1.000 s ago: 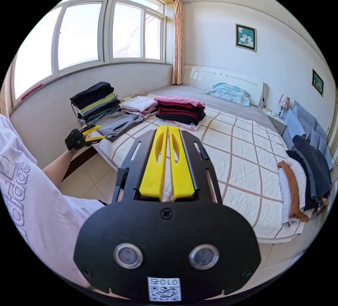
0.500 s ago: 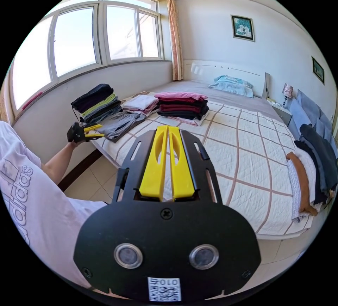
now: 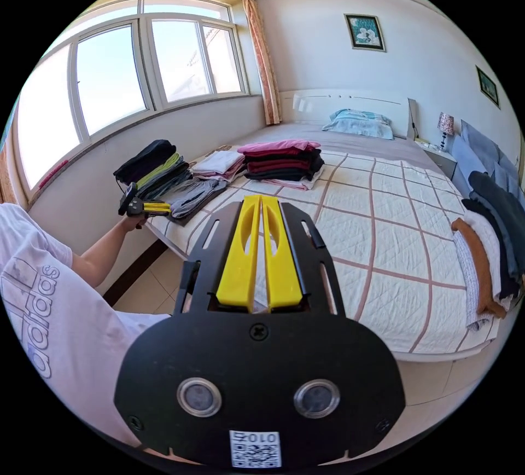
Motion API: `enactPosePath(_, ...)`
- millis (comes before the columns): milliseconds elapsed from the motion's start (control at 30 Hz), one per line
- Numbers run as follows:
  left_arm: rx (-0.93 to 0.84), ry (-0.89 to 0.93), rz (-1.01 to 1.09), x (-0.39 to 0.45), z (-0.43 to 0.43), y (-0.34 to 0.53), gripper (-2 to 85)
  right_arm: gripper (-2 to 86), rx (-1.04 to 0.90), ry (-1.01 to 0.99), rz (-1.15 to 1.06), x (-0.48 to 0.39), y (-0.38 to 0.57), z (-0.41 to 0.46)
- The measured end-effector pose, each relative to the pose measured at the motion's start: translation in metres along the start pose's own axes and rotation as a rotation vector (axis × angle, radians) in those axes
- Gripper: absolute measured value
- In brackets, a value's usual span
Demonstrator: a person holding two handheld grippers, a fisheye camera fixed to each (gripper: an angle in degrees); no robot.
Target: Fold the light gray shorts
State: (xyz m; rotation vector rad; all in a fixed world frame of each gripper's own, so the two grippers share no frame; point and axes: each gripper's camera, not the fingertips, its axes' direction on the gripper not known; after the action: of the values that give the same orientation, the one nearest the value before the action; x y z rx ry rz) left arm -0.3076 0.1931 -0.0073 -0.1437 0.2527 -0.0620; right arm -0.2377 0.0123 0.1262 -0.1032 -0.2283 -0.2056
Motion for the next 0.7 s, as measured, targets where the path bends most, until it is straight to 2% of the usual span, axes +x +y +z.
enactPosePath(67,0.196,0.087,-0.121,-0.03,-0.035,0.001,4.6,3.0,0.011,0.011,0.001,0.004,0.005,-0.007)
enactPosePath(133,0.3,0.118,-0.212,-0.048,-0.058,-0.008,3.9,3.0,0.021,0.016,0.011,0.01,0.012,-0.013)
enactPosePath(300,0.401,0.244,-0.246,-0.046,-0.084,-0.086,3.3,3.0,0.05,-0.007,0.059,0.031,0.026,-0.028)
enactPosePath(400,0.426,0.378,-0.15,-0.011,-0.085,-0.153,3.5,3.0,0.067,0.045,0.048,0.036,0.032,-0.042)
enactPosePath(500,0.496,0.448,0.054,0.059,-0.093,-0.209,4.1,3.1,0.085,0.074,0.068,0.048,0.042,-0.06)
enactPosePath(567,0.518,0.485,0.305,0.135,-0.084,-0.234,4.9,3.2,0.096,0.09,0.087,0.059,0.051,-0.069)
enactPosePath(600,0.505,0.495,0.364,0.154,-0.078,-0.237,5.2,3.3,0.094,0.1,0.098,0.067,0.059,-0.073)
enactPosePath(700,0.283,0.596,0.557,0.236,-0.02,-0.242,6.9,4.1,0.04,0.135,0.136,0.091,0.078,-0.074)
